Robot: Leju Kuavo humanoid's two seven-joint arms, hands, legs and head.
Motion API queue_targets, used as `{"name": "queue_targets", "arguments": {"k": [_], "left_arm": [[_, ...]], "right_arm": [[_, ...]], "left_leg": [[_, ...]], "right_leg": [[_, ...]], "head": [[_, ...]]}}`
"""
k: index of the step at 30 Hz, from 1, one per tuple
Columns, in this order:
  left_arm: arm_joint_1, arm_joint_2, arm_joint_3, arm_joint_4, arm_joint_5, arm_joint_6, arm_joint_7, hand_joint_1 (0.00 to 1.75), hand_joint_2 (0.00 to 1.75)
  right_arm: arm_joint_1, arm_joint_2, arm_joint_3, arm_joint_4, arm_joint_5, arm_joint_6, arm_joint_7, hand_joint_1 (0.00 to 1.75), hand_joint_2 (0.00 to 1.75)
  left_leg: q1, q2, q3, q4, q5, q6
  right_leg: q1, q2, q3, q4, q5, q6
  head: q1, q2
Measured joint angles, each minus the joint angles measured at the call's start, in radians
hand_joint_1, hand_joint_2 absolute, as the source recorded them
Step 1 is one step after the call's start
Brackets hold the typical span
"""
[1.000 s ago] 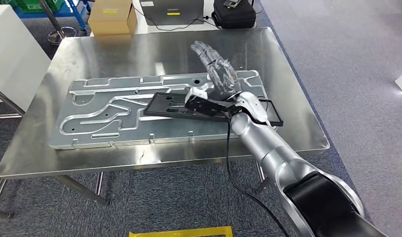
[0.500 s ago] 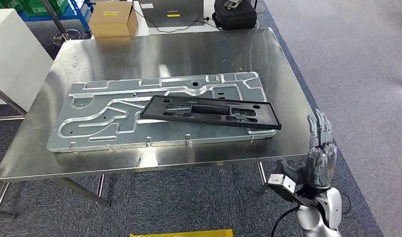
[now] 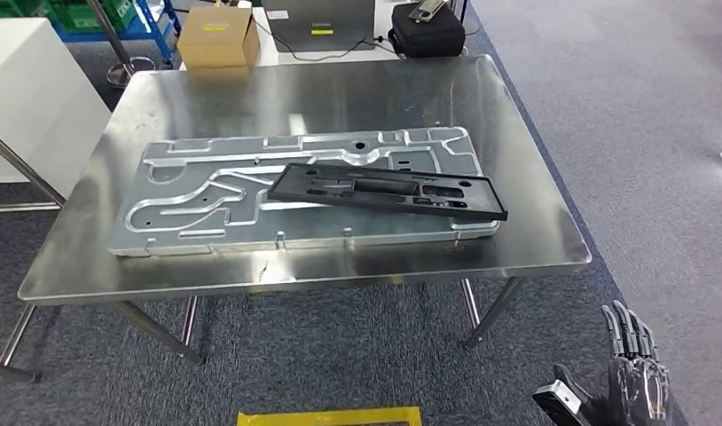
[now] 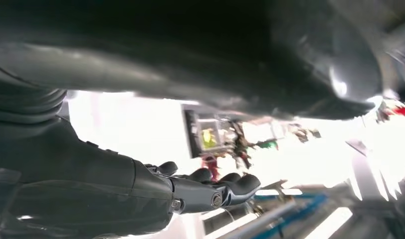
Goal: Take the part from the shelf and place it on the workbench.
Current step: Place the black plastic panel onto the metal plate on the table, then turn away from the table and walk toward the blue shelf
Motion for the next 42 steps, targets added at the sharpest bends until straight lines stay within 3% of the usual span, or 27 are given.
{"name": "queue_targets", "arguments": {"k": [3, 4, 5, 6, 7, 9, 10, 11, 13, 15, 18, 19, 20, 21, 23, 25, 27, 29, 30, 31, 33, 34, 35, 37, 38, 40, 42], "left_arm": [[0.001, -0.004, 0.009, 0.000, -0.004, 0.001, 0.002, 0.00, 0.00], [0.002, -0.006, 0.013, 0.000, -0.004, 0.003, 0.003, 0.00, 0.00], [0.002, -0.010, 0.017, 0.000, -0.005, 0.006, 0.004, 0.00, 0.00], [0.002, -0.014, 0.021, 0.000, -0.006, 0.007, 0.004, 0.00, 0.00], [0.001, -0.017, 0.025, 0.000, -0.007, 0.008, 0.004, 0.00, 0.00], [-0.003, -0.022, 0.032, 0.000, -0.013, 0.009, 0.004, 0.00, 0.00], [-0.006, -0.024, 0.035, -0.001, -0.018, 0.010, 0.005, 0.00, 0.00], [-0.008, -0.025, 0.038, -0.001, -0.025, 0.010, 0.006, 0.00, 0.00], [-0.010, -0.027, 0.043, -0.001, -0.040, 0.008, 0.010, 0.00, 0.00], [-0.008, -0.028, 0.044, 0.000, -0.050, 0.005, 0.014, 0.00, 0.00], [-0.006, -0.031, 0.045, 0.000, -0.062, -0.002, 0.018, 0.00, 0.00], [-0.007, -0.033, 0.045, 0.000, -0.070, -0.006, 0.020, 0.00, 0.00], [-0.009, -0.033, 0.045, 0.000, -0.079, -0.009, 0.021, 0.00, 0.00], [-0.010, -0.033, 0.045, 0.000, -0.087, -0.012, 0.023, 0.00, 0.00], [-0.012, -0.033, 0.044, 0.000, -0.103, -0.019, 0.027, 0.00, 0.00], [-0.018, -0.031, 0.044, -0.001, -0.113, -0.026, 0.033, 0.00, 0.00], [-0.024, -0.030, 0.043, -0.001, -0.117, -0.031, 0.038, 0.00, 0.00], [-0.027, -0.031, 0.043, -0.001, -0.119, -0.034, 0.041, 0.00, 0.00], [-0.028, -0.032, 0.043, -0.001, -0.121, -0.035, 0.042, 0.00, 0.00], [-0.028, -0.034, 0.044, -0.001, -0.122, -0.035, 0.043, 0.00, 0.00], [-0.028, -0.035, 0.044, -0.001, -0.123, -0.032, 0.044, 0.00, 0.00], [-0.028, -0.036, 0.044, -0.001, -0.123, -0.030, 0.044, 0.00, 0.00], [-0.028, -0.037, 0.044, -0.001, -0.124, -0.028, 0.044, 0.00, 0.00], [-0.030, -0.040, 0.044, -0.001, -0.125, -0.024, 0.044, 0.00, 0.00], [-0.031, -0.042, 0.044, -0.001, -0.126, -0.024, 0.044, 0.00, 0.00], [-0.033, -0.042, 0.044, -0.001, -0.130, -0.024, 0.044, 0.00, 0.00], [-0.036, -0.042, 0.044, -0.002, -0.134, -0.024, 0.044, 0.00, 0.00]], "right_arm": [[-0.020, 0.018, -0.087, 0.133, 0.062, -0.021, -0.029, 0.00, 0.00], [-0.032, 0.024, -0.113, 0.186, 0.083, -0.029, -0.033, 0.00, 0.00], [-0.046, 0.027, -0.138, 0.241, 0.102, -0.033, -0.032, 0.00, 0.00], [-0.065, 0.029, -0.162, 0.302, 0.123, -0.035, -0.024, 0.00, 0.00], [-0.087, 0.028, -0.188, 0.369, 0.146, -0.031, -0.008, 0.00, 0.00], [-0.136, 0.018, -0.244, 0.530, 0.191, 0.008, 0.057, 0.00, 0.00], [-0.157, 0.012, -0.271, 0.615, 0.207, 0.058, 0.113, 0.00, 0.00], [-0.174, 0.007, -0.295, 0.694, 0.217, 0.132, 0.188, 0.00, 0.00], [-0.198, 0.004, -0.338, 0.822, 0.221, 0.322, 0.371, 0.00, 0.00], [-0.212, 0.006, -0.378, 0.913, 0.219, 0.453, 0.494, 0.00, 0.00], [-0.222, 0.012, -0.416, 1.003, 0.211, 0.530, 0.580, 0.00, 0.00], [-0.228, 0.013, -0.429, 1.025, 0.203, 0.566, 0.626, 0.00, 0.00], [-0.232, 0.014, -0.445, 1.043, 0.192, 0.607, 0.675, 0.00, 0.00], [-0.236, 0.016, -0.462, 1.059, 0.181, 0.646, 0.717, 0.00, 0.00], [-0.246, 0.023, -0.493, 1.086, 0.163, 0.713, 0.772, 0.00, 0.00], [-0.258, 0.033, -0.517, 1.106, 0.155, 0.755, 0.801, 0.00, 0.00], [-0.268, 0.042, -0.534, 1.119, 0.160, 0.770, 0.810, 0.00, 0.00], [-0.275, 0.045, -0.541, 1.129, 0.171, 0.772, 0.802, 0.00, 0.00], [-0.277, 0.047, -0.541, 1.133, 0.176, 0.770, 0.789, 0.00, 0.00], [-0.279, 0.047, -0.542, 1.136, 0.179, 0.766, 0.774, 0.00, 0.00], [-0.282, 0.048, -0.542, 1.139, 0.183, 0.757, 0.745, 0.00, 0.00], [-0.284, 0.048, -0.542, 1.140, 0.183, 0.752, 0.736, 0.00, 0.00], [-0.287, 0.048, -0.543, 1.141, 0.183, 0.748, 0.728, 0.00, 0.00], [-0.293, 0.048, -0.545, 1.142, 0.180, 0.741, 0.711, 0.00, 0.00], [-0.297, 0.048, -0.547, 1.143, 0.178, 0.739, 0.702, 0.00, 0.00], [-0.307, 0.047, -0.550, 1.144, 0.176, 0.736, 0.687, 0.00, 0.00], [-0.313, 0.046, -0.551, 1.144, 0.178, 0.737, 0.673, 0.00, 0.00]], "left_leg": [[0.002, 0.005, -0.036, 0.000, 0.030, 0.005], [0.002, 0.006, -0.050, 0.004, 0.038, 0.004], [0.002, 0.007, -0.065, 0.009, 0.045, 0.001], [0.003, 0.008, -0.080, 0.016, 0.052, -0.002], [0.004, 0.009, -0.095, 0.025, 0.057, -0.005], [0.004, 0.010, -0.121, 0.045, 0.064, -0.014], [0.003, 0.010, -0.129, 0.055, 0.068, -0.020], [0.003, 0.009, -0.134, 0.060, 0.072, -0.025], [0.005, 0.007, -0.139, 0.064, 0.082, -0.037], [0.010, 0.004, -0.155, 0.090, 0.046, -0.049], [0.014, 0.003, -0.199, 0.253, -0.101, -0.060], [0.014, 0.002, -0.205, 0.308, -0.129, -0.061], [0.014, 0.002, -0.199, 0.338, -0.132, -0.060], [0.013, 0.002, -0.174, 0.332, -0.112, -0.057], [0.007, 0.001, -0.073, 0.220, -0.059, -0.042], [-0.001, 0.001, 0.030, 0.070, -0.052, -0.024], [-0.008, 0.001, 0.063, 0.002, -0.063, -0.011], [-0.008, 0.003, 0.054, -0.011, -0.042, -0.001], [-0.006, 0.005, 0.046, -0.016, -0.028, 0.005], [-0.003, 0.007, 0.035, -0.020, -0.013, 0.009], [-0.002, 0.010, 0.004, -0.017, 0.011, 0.015], [-0.002, 0.010, -0.013, -0.014, 0.021, 0.014], [-0.001, 0.011, -0.030, -0.009, 0.032, 0.011], [0.001, 0.013, -0.070, 0.010, 0.048, 0.004], [0.003, 0.013, -0.091, 0.024, 0.055, -0.001], [0.002, 0.013, -0.129, 0.056, 0.062, -0.013], [0.001, 0.013, -0.149, 0.075, 0.073, -0.025]], "right_leg": [[-0.003, 0.003, -0.045, 0.166, -0.142, 0.013], [-0.005, 0.003, -0.051, 0.215, -0.162, 0.018], [-0.007, 0.003, -0.043, 0.236, -0.159, 0.022], [-0.010, 0.003, -0.018, 0.223, -0.138, 0.025], [-0.014, 0.002, 0.025, 0.174, -0.112, 0.027], [-0.016, 0.003, 0.122, 0.038, -0.096, 0.025], [-0.014, 0.005, 0.152, -0.011, -0.100, 0.019], [-0.011, 0.007, 0.163, -0.035, -0.108, 0.011], [-0.008, 0.007, 0.154, -0.038, -0.099, -0.009], [-0.008, 0.002, 0.136, -0.039, -0.081, -0.028], [-0.006, 0.002, 0.094, -0.039, -0.048, -0.042], [-0.004, 0.003, 0.079, -0.038, -0.037, -0.043], [-0.001, 0.003, 0.064, -0.037, -0.026, -0.043], [0.001, 0.003, 0.051, -0.035, -0.017, -0.042], [0.005, 0.002, 0.030, -0.031, 0.000, -0.041], [0.008, 0.003, 0.016, -0.028, 0.017, -0.036], [0.006, 0.001, 0.010, -0.031, 0.036, -0.025], [0.002, 0.001, 0.006, -0.034, 0.046, -0.013], [0.001, 0.002, 0.001, -0.021, 0.025, -0.009], [0.001, 0.003, -0.009, 0.009, -0.016, -0.006], [-0.003, 0.004, -0.032, 0.119, -0.128, 0.002], [-0.005, 0.004, -0.038, 0.176, -0.161, 0.006], [-0.008, 0.004, -0.037, 0.216, -0.165, 0.011], [-0.014, 0.004, 0.003, 0.216, -0.111, 0.018], [-0.018, 0.003, 0.045, 0.173, -0.085, 0.021], [-0.019, 0.004, 0.139, 0.043, -0.095, 0.021], [-0.014, 0.005, 0.178, -0.029, -0.126, 0.007]], "head": [[0.002, 0.000], [0.002, 0.000], [0.002, 0.000], [0.002, 0.000], [0.002, 0.000], [0.001, 0.000], [0.001, 0.000], [0.000, 0.000], [0.002, 0.000], [0.002, 0.000], [0.001, 0.000], [0.001, 0.000], [0.001, 0.000], [0.001, 0.000], [0.001, 0.000], [0.001, 0.000], [0.002, 0.000], [0.002, 0.000], [0.002, 0.000], [0.003, 0.000], [0.003, 0.000], [0.003, 0.000], [0.003, 0.000], [0.004, 0.000], [0.003, 0.000], [0.003, 0.000], [0.002, 0.000]]}}
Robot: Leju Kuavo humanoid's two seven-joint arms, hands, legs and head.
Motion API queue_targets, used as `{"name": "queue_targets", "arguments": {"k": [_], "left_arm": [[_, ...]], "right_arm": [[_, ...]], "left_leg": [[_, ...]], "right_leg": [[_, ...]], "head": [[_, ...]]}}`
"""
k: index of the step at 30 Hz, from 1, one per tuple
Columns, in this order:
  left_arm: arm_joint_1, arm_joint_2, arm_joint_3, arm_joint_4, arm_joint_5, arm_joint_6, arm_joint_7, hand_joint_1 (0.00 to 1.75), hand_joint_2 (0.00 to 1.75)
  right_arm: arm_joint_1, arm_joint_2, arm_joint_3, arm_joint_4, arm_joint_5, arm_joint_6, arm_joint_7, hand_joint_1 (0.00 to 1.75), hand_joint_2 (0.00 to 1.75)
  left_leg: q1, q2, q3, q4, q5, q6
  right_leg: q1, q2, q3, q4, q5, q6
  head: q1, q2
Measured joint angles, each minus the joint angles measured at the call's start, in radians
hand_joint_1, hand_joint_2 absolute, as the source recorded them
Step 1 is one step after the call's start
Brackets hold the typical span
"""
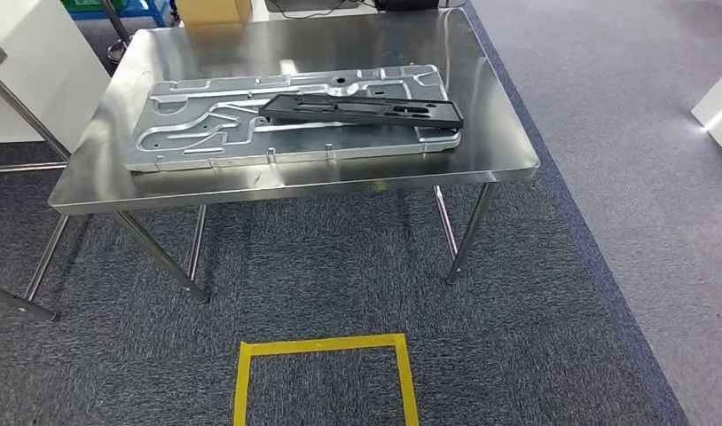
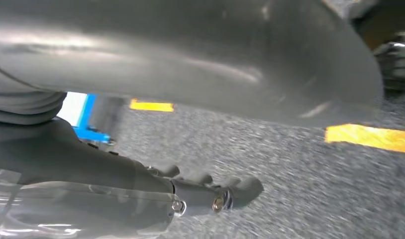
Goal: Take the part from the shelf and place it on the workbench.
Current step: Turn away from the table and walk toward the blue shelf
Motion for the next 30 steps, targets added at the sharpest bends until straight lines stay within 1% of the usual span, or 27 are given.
{"name": "queue_targets", "arguments": {"k": [2, 3, 4, 6, 7, 8, 9, 10, 11, 12, 13, 14, 15, 16, 17, 18, 19, 20, 22, 23, 24, 25, 26, 27, 28, 29, 30], "left_arm": [[-0.001, 0.000, 0.000, 0.000, -0.004, -0.001, 0.000, 0.00, 0.00], [0.000, 0.001, 0.000, 0.000, -0.007, -0.002, 0.000, 0.00, 0.00], [0.002, 0.001, 0.000, 0.000, -0.010, -0.004, -0.001, 0.00, 0.00], [0.003, 0.000, 0.000, 0.000, -0.013, -0.008, -0.001, 0.00, 0.00], [0.002, 0.000, 0.000, 0.000, -0.014, -0.009, -0.002, 0.00, 0.00], [0.002, 0.001, 0.000, 0.000, -0.014, -0.011, -0.002, 0.00, 0.00], [0.001, 0.001, 0.000, 0.000, -0.014, -0.011, -0.002, 0.00, 0.00], [0.001, 0.001, 0.000, 0.000, -0.014, -0.011, -0.003, 0.00, 0.00], [0.000, 0.001, 0.000, 0.000, -0.014, -0.011, -0.003, 0.00, 0.00], [-0.001, 0.003, 0.000, 0.000, -0.015, -0.011, -0.003, 0.00, 0.00], [-0.002, 0.005, 0.000, 0.000, -0.016, -0.011, -0.003, 0.00, 0.00], [-0.005, 0.007, 0.000, -0.001, -0.019, -0.011, -0.003, 0.00, 0.00], [-0.008, 0.008, -0.001, -0.001, -0.022, -0.011, -0.004, 0.00, 0.00], [-0.011, 0.008, -0.001, -0.001, -0.025, -0.012, -0.005, 0.00, 0.00], [-0.012, 0.008, -0.001, -0.001, -0.027, -0.012, -0.006, 0.00, 0.00], [-0.013, 0.008, -0.001, -0.001, -0.029, -0.013, -0.007, 0.00, 0.00], [-0.013, 0.008, 0.000, -0.001, -0.030, -0.014, -0.007, 0.00, 0.00], [-0.012, 0.008, 0.000, -0.001, -0.031, -0.015, -0.006, 0.00, 0.00], [-0.010, 0.008, 0.000, -0.001, -0.031, -0.017, -0.006, 0.00, 0.00], [-0.010, 0.008, 0.000, -0.001, -0.031, -0.017, -0.006, 0.00, 0.00], [-0.010, 0.008, 0.000, -0.001, -0.031, -0.018, -0.006, 0.00, 0.00], [-0.011, 0.008, 0.000, -0.001, -0.031, -0.018, -0.006, 0.00, 0.00], [-0.011, 0.008, 0.000, -0.001, -0.032, -0.018, -0.006, 0.00, 0.00], [-0.012, 0.009, 0.000, -0.002, -0.032, -0.018, -0.006, 0.00, 0.00], [-0.013, 0.010, 0.000, -0.002, -0.033, -0.018, -0.006, 0.00, 0.00], [-0.014, 0.012, 0.000, -0.003, -0.033, -0.018, -0.006, 0.00, 0.00], [-0.014, 0.013, 0.000, -0.003, -0.034, -0.018, -0.006, 0.00, 0.00]], "right_arm": [[0.000, -0.001, -0.002, 0.002, -0.009, 0.004, -0.015, 0.00, 0.00], [0.000, -0.002, -0.007, 0.003, -0.020, 0.009, -0.020, 0.00, 0.00], [-0.001, -0.002, -0.013, 0.004, -0.034, 0.013, -0.023, 0.00, 0.00], [-0.002, -0.003, -0.029, 0.005, -0.059, 0.018, -0.025, 0.00, 0.00], [-0.001, -0.003, -0.037, 0.005, -0.067, 0.018, -0.026, 0.00, 0.00], [0.000, -0.004, -0.043, 0.005, -0.072, 0.017, -0.028, 0.00, 0.00], [0.000, -0.004, -0.050, 0.006, -0.078, 0.017, -0.031, 0.00, 0.00], [0.000, -0.004, -0.056, 0.006, -0.085, 0.017, -0.034, 0.00, 0.00], [-0.002, -0.004, -0.063, 0.006, -0.094, 0.017, -0.036, 0.00, 0.00], [-0.004, -0.002, -0.070, 0.006, -0.101, 0.017, -0.037, 0.00, 0.00], [-0.006, 0.000, -0.075, 0.007, -0.105, 0.014, -0.034, 0.00, 0.00], [-0.007, 0.002, -0.079, 0.007, -0.104, 0.010, -0.026, 0.00, 0.00], [-0.007, 0.004, -0.081, 0.008, -0.100, 0.004, -0.018, 0.00, 0.00], [-0.006, 0.004, -0.081, 0.008, -0.096, -0.001, -0.009, 0.00, 0.00], [-0.005, 0.004, -0.082, 0.008, -0.093, -0.004, -0.006, 0.00, 0.00], [-0.004, 0.004, -0.083, 0.009, -0.091, -0.005, -0.007, 0.00, 0.00], [-0.004, 0.004, -0.084, 0.009, -0.089, -0.005, -0.011, 0.00, 0.00], [-0.005, 0.004, -0.084, 0.010, -0.088, -0.004, -0.016, 0.00, 0.00], [-0.007, 0.004, -0.084, 0.010, -0.086, -0.003, -0.022, 0.00, 0.00], [-0.007, 0.004, -0.084, 0.011, -0.085, -0.003, -0.023, 0.00, 0.00], [-0.007, 0.004, -0.084, 0.011, -0.085, -0.002, -0.023, 0.00, 0.00], [-0.008, 0.003, -0.084, 0.011, -0.084, -0.001, -0.022, 0.00, 0.00], [-0.009, 0.003, -0.084, 0.010, -0.084, -0.001, -0.022, 0.00, 0.00], [-0.011, 0.003, -0.084, 0.011, -0.084, 0.000, -0.021, 0.00, 0.00], [-0.013, 0.003, -0.084, 0.011, -0.084, 0.000, -0.021, 0.00, 0.00], [-0.015, 0.003, -0.084, 0.011, -0.084, 0.000, -0.022, 0.00, 0.00], [-0.016, 0.004, -0.084, 0.011, -0.084, 0.000, -0.022, 0.00, 0.00]], "left_leg": [[0.004, -0.001, -0.009, 0.006, 0.008, -0.012], [0.007, -0.004, -0.017, 0.018, -0.009, -0.017], [0.010, -0.006, -0.027, 0.045, -0.044, -0.022], [0.013, -0.009, -0.053, 0.149, -0.149, -0.030], [0.014, -0.009, -0.062, 0.209, -0.186, -0.032], [0.014, -0.009, -0.062, 0.253, -0.201, -0.031], [0.013, -0.010, -0.049, 0.271, -0.192, -0.028], [0.011, -0.012, -0.019, 0.254, -0.166, -0.022], [0.008, -0.017, 0.027, 0.205, -0.136, -0.013], [0.003, -0.026, 0.081, 0.135, -0.120, -0.001], [-0.001, -0.033, 0.135, 0.056, -0.119, 0.011], [-0.006, -0.039, 0.174, -0.007, -0.128, 0.019], [-0.010, -0.041, 0.195, -0.047, -0.138, 0.027], [-0.012, -0.039, 0.200, -0.068, -0.137, 0.031], [-0.011, -0.037, 0.197, -0.077, -0.126, 0.034], [-0.009, -0.034, 0.191, -0.086, -0.110, 0.037], [-0.007, -0.029, 0.182, -0.094, -0.093, 0.042], [-0.004, -0.025, 0.170, -0.099, -0.077, 0.043], [-0.006, -0.018, 0.136, -0.092, -0.055, 0.047], [-0.006, -0.015, 0.117, -0.084, -0.045, 0.044], [-0.005, -0.012, 0.096, -0.075, -0.037, 0.042], [-0.004, -0.010, 0.075, -0.063, -0.029, 0.038], [-0.002, -0.008, 0.053, -0.049, -0.022, 0.032], [0.000, -0.007, 0.031, -0.033, -0.017, 0.027], [0.000, -0.007, 0.011, -0.015, -0.013, 0.021], [0.000, -0.006, -0.004, -0.001, -0.008, 0.014], [0.000, -0.006, -0.013, 0.008, -0.003, 0.008]], "right_leg": [[0.002, -0.003, -0.014, -0.003, 0.009, -0.021], [0.003, -0.005, -0.024, -0.002, 0.019, -0.030], [0.003, -0.006, -0.036, -0.003, 0.030, -0.039], [0.006, -0.007, -0.064, -0.002, 0.053, -0.047], [0.009, -0.006, -0.080, 0.000, 0.065, -0.049], [0.012, -0.004, -0.096, 0.002, 0.076, -0.049], [0.014, 0.000, -0.113, 0.004, 0.087, -0.049], [0.017, 0.005, -0.128, 0.007, 0.097, -0.048], [0.018, 0.009, -0.140, 0.009, 0.107, -0.047], [0.020, 0.013, -0.150, 0.010, 0.116, -0.047], [0.020, 0.016, -0.157, 0.010, 0.127, -0.045], [0.019, 0.018, -0.162, 0.009, 0.137, -0.041], [0.017, 0.019, -0.165, 0.006, 0.148, -0.035], [0.015, 0.020, -0.167, 0.002, 0.159, -0.028], [0.013, 0.020, -0.170, 0.000, 0.166, -0.022], [0.014, 0.018, -0.173, 0.003, 0.159, -0.017], [0.015, 0.015, -0.180, 0.020, 0.131, -0.012], [0.016, 0.013, -0.191, 0.058, 0.083, -0.009], [0.013, 0.010, -0.214, 0.173, -0.018, -0.002], [0.010, 0.010, -0.220, 0.227, -0.038, 0.003], [0.006, 0.009, -0.215, 0.260, -0.031, 0.008], [0.002, 0.008, -0.196, 0.263, -0.005, 0.013], [-0.004, 0.007, -0.160, 0.234, 0.025, 0.018], [-0.009, 0.005, -0.112, 0.179, 0.037, 0.023], [-0.010, 0.005, -0.063, 0.111, 0.031, 0.024], [-0.009, 0.005, -0.028, 0.056, 0.015, 0.020], [-0.006, 0.005, -0.009, 0.021, -0.002, 0.013]], "head": [[0.000, 0.000], [0.000, 0.000], [0.000, 0.000], [-0.002, 0.000], [-0.002, 0.000], [-0.002, 0.000], [-0.003, 0.000], [-0.003, 0.000], [-0.003, 0.000], [-0.003, 0.000], [-0.003, 0.000], [-0.002, 0.000], [-0.002, 0.000], [-0.002, 0.000], [-0.002, 0.000], [-0.002, 0.000], [-0.001, 0.000], [0.000, 0.000], [0.001, 0.000], [0.001, 0.000], [0.001, 0.000], [0.001, 0.000], [0.001, 0.000], [0.001, 0.000], [0.001, 0.000], [0.000, 0.000], [-0.001, 0.000]]}}
